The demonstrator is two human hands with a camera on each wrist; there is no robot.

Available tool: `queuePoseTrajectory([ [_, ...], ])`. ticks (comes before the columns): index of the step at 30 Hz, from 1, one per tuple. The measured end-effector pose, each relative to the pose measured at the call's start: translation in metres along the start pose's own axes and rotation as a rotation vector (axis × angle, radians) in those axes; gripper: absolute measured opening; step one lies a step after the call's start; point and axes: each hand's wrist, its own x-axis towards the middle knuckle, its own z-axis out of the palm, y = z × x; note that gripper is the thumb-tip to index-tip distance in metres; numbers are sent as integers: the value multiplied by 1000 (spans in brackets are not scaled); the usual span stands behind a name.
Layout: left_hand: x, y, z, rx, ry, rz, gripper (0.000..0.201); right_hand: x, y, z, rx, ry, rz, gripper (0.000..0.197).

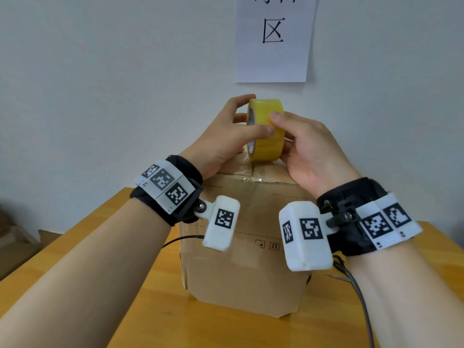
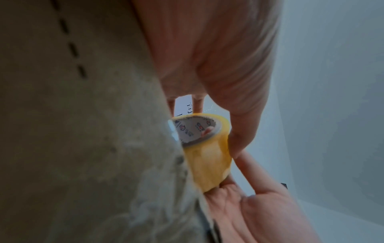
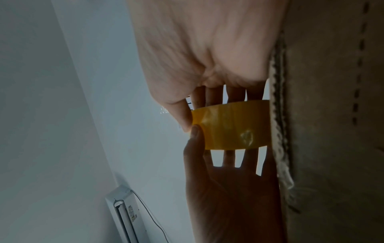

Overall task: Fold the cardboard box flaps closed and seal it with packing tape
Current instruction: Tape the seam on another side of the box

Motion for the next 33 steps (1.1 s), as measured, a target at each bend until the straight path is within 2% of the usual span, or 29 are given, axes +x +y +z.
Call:
queuePoseTrajectory([
  [5, -4, 0, 0, 4, 1, 52, 71, -1, -1, 3, 19, 32, 0, 18],
  [9, -6, 4, 1, -32, 31, -8, 44, -1, 0, 2, 14, 24, 5, 17],
  [11, -5, 5, 0, -48, 54, -32, 38, 0, 1, 2, 10, -2, 6, 15],
  [18, -4, 3, 0, -75, 112, -62, 37, 2, 6, -1, -81, -94, -28, 28],
  [23, -4, 2, 1, -64, 120, -40, 38, 2, 3, 0, -76, -57, -13, 19],
  [26, -4, 2, 1, -52, 112, -27, 39, 1, 4, 2, -62, -34, -16, 24],
  [30, -4, 2, 2, -38, 130, -38, 39, 2, 6, 1, -103, -81, -27, 31],
  [33, -4, 3, 1, -75, 137, -66, 38, 1, 5, 0, -135, -91, -42, 24],
])
